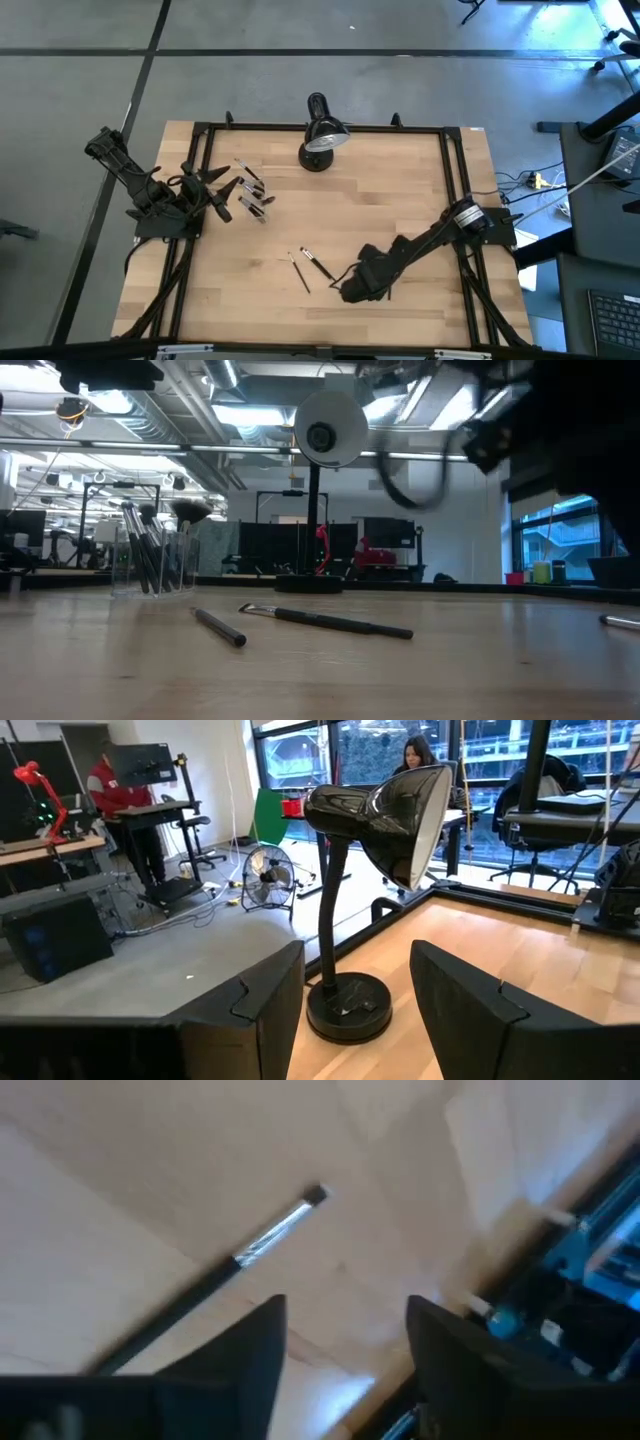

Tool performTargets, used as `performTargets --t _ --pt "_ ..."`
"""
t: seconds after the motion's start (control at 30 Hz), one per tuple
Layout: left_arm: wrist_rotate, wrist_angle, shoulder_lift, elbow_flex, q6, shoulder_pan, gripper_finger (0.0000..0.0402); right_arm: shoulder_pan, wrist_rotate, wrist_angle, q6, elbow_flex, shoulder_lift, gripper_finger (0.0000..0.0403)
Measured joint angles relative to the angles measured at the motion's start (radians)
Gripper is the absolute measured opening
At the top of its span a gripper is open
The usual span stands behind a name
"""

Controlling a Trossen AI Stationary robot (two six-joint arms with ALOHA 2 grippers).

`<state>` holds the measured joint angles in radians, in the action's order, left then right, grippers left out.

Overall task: Sort items
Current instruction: Put the eyeshadow brush into the transparent organizer

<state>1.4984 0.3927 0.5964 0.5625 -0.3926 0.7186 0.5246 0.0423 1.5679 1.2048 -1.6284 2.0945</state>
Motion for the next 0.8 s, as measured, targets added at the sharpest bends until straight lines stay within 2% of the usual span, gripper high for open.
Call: performTargets --t 0.1,0.2,0.3,0.53,0.8 --pt "0.031 0.0 -0.003 0.0 0.022 -0.003 0.018 0.011 -0.001 -0.03 0.022 0.064 -0.019 0.0237" --pt "0.067 -0.001 -0.005 0.0 0.046 -0.014 0.018 0.016 -0.01 -0.166 0.035 0.143 -0.085 0.0241" --pt "0.072 -0.001 -0.006 0.0 0.065 -0.037 0.018 0.015 -0.02 -0.26 0.111 0.24 -0.188 0.0224" --pt "0.072 -0.004 -0.006 0.0 0.086 -0.102 0.018 0.069 -0.039 -0.483 0.425 0.499 -0.434 0.0184" --pt "0.036 -0.025 -0.006 0.0 0.1 -0.171 0.018 0.121 -0.039 -0.779 0.596 0.708 -0.47 0.0153"
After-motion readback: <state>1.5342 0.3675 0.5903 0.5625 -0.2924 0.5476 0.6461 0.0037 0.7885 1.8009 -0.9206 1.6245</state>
